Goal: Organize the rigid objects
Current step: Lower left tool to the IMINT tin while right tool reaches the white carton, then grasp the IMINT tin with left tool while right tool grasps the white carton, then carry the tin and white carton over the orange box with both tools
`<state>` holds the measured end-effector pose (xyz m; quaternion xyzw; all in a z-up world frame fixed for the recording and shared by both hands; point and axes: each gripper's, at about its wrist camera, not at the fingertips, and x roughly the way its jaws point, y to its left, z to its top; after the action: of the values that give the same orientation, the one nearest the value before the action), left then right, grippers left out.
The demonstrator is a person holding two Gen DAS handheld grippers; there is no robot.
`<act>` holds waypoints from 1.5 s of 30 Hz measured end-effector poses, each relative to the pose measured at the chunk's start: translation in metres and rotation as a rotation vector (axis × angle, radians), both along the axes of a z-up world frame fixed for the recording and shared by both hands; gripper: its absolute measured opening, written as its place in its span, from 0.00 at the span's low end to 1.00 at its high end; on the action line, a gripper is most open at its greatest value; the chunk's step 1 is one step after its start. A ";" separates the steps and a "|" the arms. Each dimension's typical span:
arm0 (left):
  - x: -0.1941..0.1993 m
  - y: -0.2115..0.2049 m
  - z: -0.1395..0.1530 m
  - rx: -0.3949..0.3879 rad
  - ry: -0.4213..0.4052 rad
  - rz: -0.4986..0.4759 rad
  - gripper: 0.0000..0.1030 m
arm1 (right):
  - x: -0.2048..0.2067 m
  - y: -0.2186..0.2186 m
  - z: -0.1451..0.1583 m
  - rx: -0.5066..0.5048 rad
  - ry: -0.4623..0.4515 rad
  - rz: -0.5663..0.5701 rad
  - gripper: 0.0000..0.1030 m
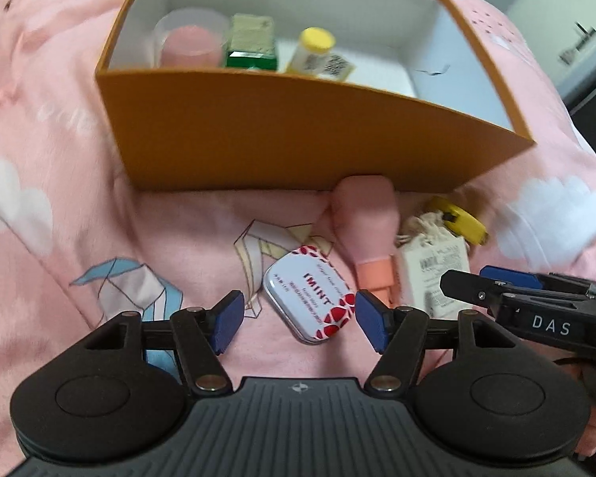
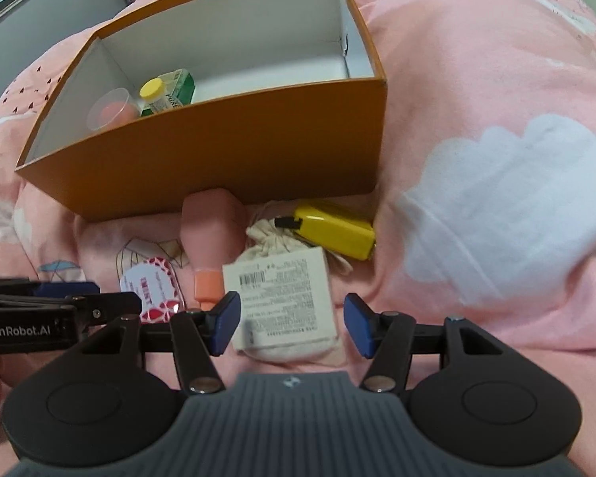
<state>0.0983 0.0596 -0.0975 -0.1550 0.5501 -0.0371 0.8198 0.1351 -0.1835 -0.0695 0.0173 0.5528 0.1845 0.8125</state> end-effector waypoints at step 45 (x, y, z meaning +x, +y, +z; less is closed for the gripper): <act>0.006 -0.004 -0.014 -0.123 -0.020 0.004 0.19 | 0.020 0.013 -0.024 0.152 0.124 0.042 0.29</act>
<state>0.1048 0.0560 -0.1119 -0.2058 0.5381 -0.0708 0.8143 0.1554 -0.1700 -0.0931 0.0785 0.5867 0.2413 0.7691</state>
